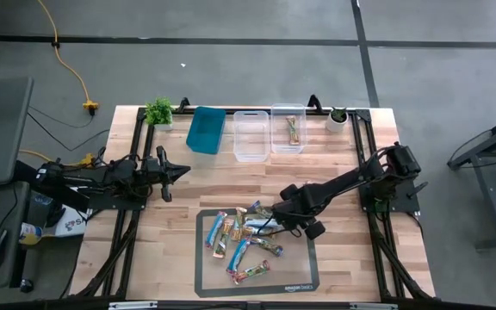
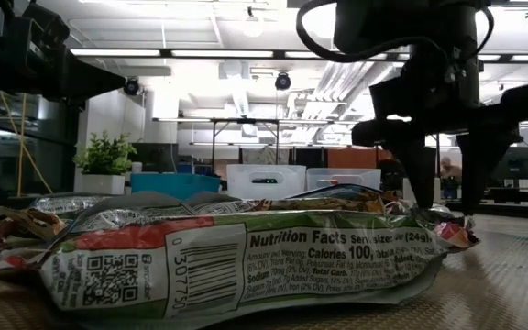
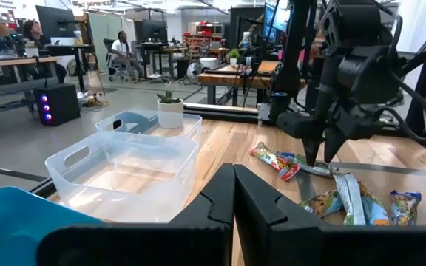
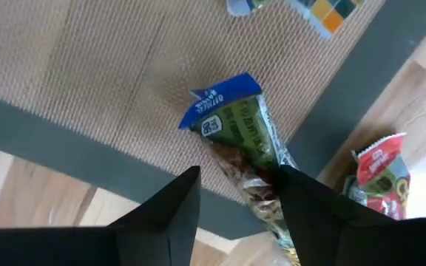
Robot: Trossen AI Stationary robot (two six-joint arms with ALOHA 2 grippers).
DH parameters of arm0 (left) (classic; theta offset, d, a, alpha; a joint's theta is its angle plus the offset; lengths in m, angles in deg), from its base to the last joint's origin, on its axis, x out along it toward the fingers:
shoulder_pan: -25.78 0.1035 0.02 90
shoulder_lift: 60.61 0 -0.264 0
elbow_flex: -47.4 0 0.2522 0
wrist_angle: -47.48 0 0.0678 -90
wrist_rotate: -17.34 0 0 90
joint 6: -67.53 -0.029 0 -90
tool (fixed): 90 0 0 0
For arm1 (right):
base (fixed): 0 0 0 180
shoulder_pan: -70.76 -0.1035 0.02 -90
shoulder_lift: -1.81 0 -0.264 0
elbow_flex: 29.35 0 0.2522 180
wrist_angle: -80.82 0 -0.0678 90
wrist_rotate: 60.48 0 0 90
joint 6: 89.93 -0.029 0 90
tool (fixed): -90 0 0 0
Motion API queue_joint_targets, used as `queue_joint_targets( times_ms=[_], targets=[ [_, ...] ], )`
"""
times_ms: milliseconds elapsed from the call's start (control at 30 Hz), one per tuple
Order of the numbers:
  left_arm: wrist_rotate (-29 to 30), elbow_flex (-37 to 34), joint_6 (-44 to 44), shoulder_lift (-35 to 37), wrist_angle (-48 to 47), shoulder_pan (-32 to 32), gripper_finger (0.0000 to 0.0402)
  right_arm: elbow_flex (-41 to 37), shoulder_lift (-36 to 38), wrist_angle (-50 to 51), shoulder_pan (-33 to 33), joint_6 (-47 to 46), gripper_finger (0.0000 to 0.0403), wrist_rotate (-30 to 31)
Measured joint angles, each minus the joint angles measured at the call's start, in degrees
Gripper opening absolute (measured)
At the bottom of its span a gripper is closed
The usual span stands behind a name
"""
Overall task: Pick and place Granola Bars by type
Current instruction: Put the top right blue granola bar into the blue bin
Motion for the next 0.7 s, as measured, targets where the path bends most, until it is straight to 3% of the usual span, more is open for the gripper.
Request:
queue_joint_targets(
  times_ms=[700],
  targets=[
    [-0.01,-0.01,0.01,0.0,0.0,0.0,0.0,-4.43,0.09,-7.42,-0.02,-3.26,0.0154,4.65]
  ],
)
